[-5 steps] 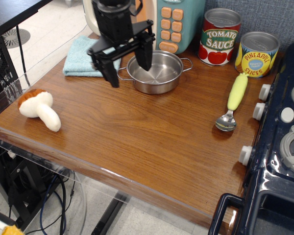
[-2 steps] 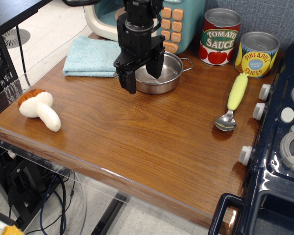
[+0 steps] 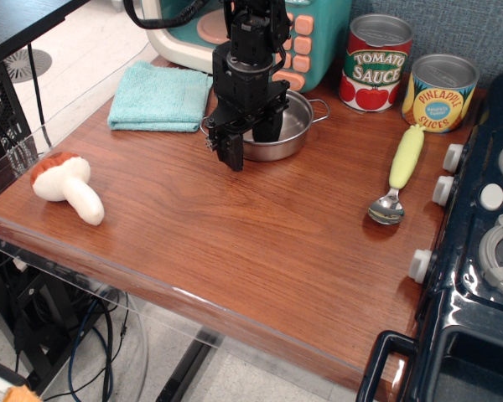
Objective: PICK UP THE VESSEL AND KEEP ANOTHER SIDE OF THE TABLE
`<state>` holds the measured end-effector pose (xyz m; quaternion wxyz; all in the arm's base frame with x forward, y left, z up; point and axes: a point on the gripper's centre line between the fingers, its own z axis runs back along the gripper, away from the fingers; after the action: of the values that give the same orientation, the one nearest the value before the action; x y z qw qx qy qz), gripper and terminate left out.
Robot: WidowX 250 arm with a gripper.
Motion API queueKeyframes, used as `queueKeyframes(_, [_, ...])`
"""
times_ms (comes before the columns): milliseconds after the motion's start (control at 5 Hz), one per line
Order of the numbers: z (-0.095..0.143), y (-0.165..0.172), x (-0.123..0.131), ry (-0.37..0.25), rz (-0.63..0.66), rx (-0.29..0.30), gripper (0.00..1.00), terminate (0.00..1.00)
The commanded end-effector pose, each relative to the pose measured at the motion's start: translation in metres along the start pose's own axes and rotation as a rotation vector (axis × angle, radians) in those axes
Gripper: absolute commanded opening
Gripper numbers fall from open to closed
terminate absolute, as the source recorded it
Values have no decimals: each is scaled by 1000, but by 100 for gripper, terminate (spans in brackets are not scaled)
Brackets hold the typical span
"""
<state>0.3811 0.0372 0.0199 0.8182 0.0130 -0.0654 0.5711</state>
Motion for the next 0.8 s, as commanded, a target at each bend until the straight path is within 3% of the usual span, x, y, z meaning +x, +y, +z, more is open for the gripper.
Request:
queueKeyframes(0, [18, -2, 8, -26, 6, -59, 0, 0])
queueKeyframes(600, [41, 6, 14, -56, -3, -110, 0, 0])
